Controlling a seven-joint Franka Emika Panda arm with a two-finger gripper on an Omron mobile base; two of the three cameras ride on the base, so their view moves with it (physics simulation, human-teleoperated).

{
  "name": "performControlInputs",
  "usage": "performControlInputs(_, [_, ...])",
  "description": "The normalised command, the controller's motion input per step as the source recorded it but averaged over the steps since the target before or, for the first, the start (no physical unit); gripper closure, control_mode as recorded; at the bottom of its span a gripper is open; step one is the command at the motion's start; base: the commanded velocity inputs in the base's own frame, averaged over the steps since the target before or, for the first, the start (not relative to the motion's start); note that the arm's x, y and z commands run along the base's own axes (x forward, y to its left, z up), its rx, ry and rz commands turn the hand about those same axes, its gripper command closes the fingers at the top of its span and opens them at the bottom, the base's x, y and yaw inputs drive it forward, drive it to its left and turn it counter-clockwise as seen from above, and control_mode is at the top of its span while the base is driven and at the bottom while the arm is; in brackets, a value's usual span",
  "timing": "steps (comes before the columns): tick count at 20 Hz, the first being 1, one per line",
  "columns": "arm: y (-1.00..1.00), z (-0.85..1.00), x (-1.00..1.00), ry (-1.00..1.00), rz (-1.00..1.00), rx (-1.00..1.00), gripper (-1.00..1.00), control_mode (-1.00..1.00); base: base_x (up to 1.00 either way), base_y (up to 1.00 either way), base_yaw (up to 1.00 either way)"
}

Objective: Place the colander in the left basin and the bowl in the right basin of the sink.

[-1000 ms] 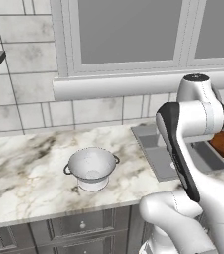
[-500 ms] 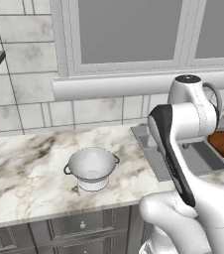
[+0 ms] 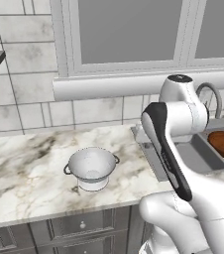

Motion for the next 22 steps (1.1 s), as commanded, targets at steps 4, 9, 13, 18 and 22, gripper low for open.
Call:
performControlInputs(4, [0.36,-0.15,0.39,-0.03,-0.03,0.01,-1.00,-1.00,0.00,0.00,0.00])
performControlInputs(9, [0.32,-0.23,0.48,-0.02,0.00,0.00,-1.00,-1.00,0.00,0.00,0.00])
performControlInputs(13, [0.19,-0.25,0.37,0.00,0.00,0.00,-1.00,-1.00,0.00,0.00,0.00])
performControlInputs(18, [0.17,-0.26,0.23,0.00,0.00,0.00,-1.00,-1.00,0.00,0.00,0.00])
performControlInputs(22, [0.17,-0.27,0.16,0.00,0.00,0.00,-1.00,-1.00,0.00,0.00,0.00])
